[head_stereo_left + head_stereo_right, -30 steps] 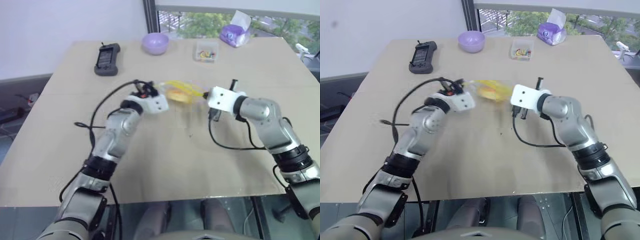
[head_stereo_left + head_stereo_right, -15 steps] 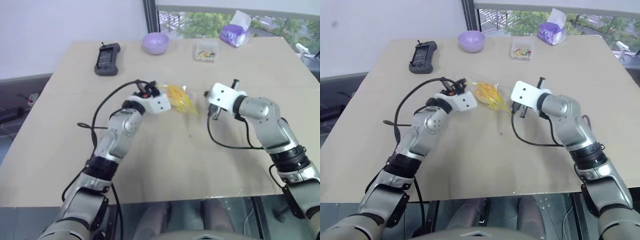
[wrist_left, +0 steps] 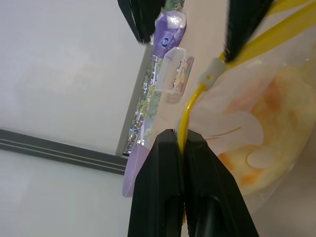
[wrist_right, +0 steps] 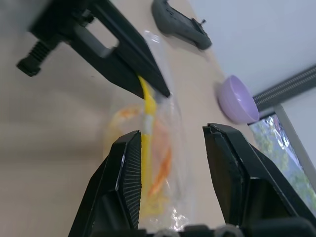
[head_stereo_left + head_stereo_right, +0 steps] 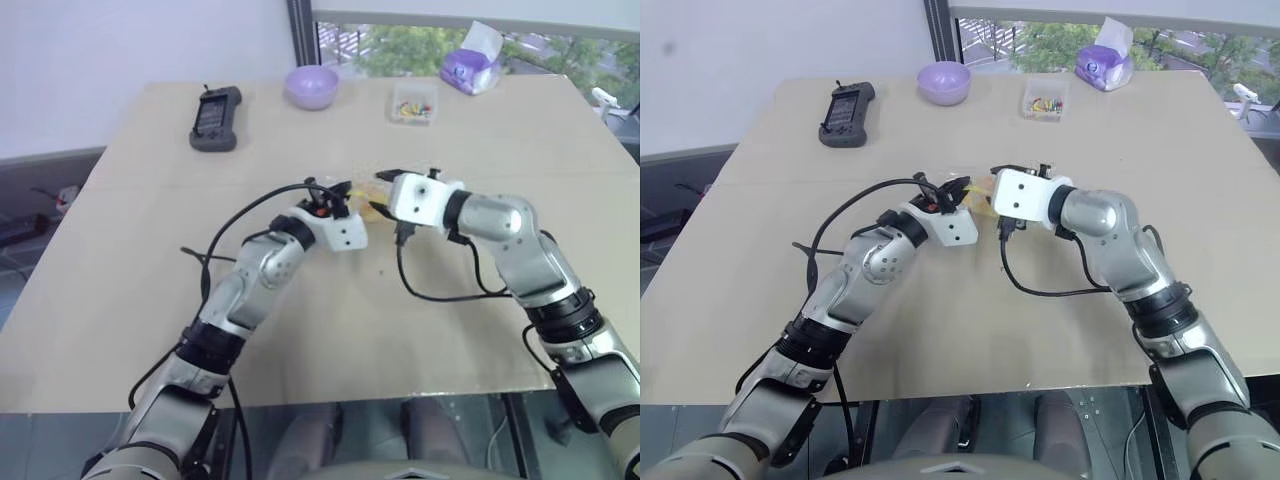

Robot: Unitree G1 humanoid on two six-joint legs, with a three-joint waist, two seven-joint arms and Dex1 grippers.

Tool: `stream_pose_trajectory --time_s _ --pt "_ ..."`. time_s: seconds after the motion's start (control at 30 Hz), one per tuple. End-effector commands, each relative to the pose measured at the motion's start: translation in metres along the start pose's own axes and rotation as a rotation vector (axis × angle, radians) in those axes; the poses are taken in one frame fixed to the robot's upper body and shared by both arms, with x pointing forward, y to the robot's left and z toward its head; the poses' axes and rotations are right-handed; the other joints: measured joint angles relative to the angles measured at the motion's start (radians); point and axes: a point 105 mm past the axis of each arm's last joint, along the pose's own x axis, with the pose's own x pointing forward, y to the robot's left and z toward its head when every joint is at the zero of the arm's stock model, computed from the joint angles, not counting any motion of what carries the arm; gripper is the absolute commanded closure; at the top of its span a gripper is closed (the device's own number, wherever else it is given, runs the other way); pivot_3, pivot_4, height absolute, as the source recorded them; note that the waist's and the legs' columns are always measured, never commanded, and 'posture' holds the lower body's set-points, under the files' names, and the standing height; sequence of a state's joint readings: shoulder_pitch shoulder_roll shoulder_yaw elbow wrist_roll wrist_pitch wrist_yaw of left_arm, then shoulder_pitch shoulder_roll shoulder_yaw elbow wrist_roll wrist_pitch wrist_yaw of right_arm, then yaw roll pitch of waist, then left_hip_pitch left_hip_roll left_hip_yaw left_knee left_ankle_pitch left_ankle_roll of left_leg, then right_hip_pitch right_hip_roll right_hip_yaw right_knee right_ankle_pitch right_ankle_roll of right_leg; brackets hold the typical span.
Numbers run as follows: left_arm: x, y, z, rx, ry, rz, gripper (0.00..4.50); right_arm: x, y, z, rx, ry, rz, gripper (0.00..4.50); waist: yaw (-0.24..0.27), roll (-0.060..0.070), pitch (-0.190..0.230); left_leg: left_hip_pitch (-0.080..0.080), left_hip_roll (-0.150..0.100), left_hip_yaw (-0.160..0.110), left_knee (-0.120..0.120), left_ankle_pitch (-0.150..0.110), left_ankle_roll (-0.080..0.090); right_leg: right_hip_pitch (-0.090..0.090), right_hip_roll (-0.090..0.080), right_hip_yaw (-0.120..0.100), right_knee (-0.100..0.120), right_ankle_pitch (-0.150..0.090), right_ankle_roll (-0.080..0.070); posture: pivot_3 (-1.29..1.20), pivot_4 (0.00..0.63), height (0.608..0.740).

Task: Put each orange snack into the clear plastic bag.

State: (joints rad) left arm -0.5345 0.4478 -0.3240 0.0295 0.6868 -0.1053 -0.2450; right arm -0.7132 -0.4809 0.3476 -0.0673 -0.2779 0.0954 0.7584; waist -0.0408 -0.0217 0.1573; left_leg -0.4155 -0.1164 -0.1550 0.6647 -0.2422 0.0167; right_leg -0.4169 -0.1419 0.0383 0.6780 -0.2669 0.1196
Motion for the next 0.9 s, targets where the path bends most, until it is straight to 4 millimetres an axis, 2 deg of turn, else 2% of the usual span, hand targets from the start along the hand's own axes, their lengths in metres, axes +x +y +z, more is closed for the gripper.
stream_pose_trajectory --time_s 0.03,0.3,0.37,0.4,0.5,0.9 --pt "-0.001 0.012 0.011 0.018 -0.043 0.04 4.5 0.002 -0.006 0.015 -0.047 -0.052 -0.009 2.34 0.0 0.0 0.0 0.0 0.0 0.0 0.0 0.0 0.0 0.0 0.0 0.0 0.0 0.0 0.0 0.0 0.15 0.74" --pt "-0.001 0.013 0.011 0.018 -0.041 0.042 4.5 0.008 -0.005 0.013 -0.035 -0.04 -0.021 2.34 0.0 0.0 0.0 0.0 0.0 0.0 0.0 0.0 0.0 0.0 0.0 0.0 0.0 0.0 0.0 0.0 0.15 0.74" --pt "-0.002 0.013 0.011 0.017 -0.041 0.042 4.5 0.008 -0.005 0.011 -0.026 -0.03 -0.028 2.88 0.0 0.0 0.0 0.0 0.0 0.0 0.0 0.0 0.0 0.0 0.0 0.0 0.0 0.0 0.0 0.0 0.15 0.74" --pt "-0.002 0.013 0.011 0.016 -0.041 0.042 4.5 0.008 -0.005 0.01 -0.024 -0.026 -0.029 3.37 0.0 0.0 0.0 0.0 0.0 0.0 0.0 0.0 0.0 0.0 0.0 0.0 0.0 0.0 0.0 0.0 0.15 0.74" --pt "-0.002 0.012 0.011 0.014 -0.041 0.042 4.5 0.008 -0.006 0.008 -0.022 -0.015 -0.038 4.41 -0.001 0.0 0.0 0.0 0.0 0.0 0.0 0.0 0.0 0.0 0.0 0.0 0.0 0.0 0.0 0.0 0.15 0.74" --pt "-0.002 0.012 0.01 0.014 -0.038 0.04 4.5 0.006 -0.011 0.004 -0.014 0.003 -0.062 4.41 0.0 0.0 0.0 0.0 0.0 0.0 0.0 0.0 0.0 0.0 0.0 0.0 0.0 0.0 0.0 0.0 0.15 0.74"
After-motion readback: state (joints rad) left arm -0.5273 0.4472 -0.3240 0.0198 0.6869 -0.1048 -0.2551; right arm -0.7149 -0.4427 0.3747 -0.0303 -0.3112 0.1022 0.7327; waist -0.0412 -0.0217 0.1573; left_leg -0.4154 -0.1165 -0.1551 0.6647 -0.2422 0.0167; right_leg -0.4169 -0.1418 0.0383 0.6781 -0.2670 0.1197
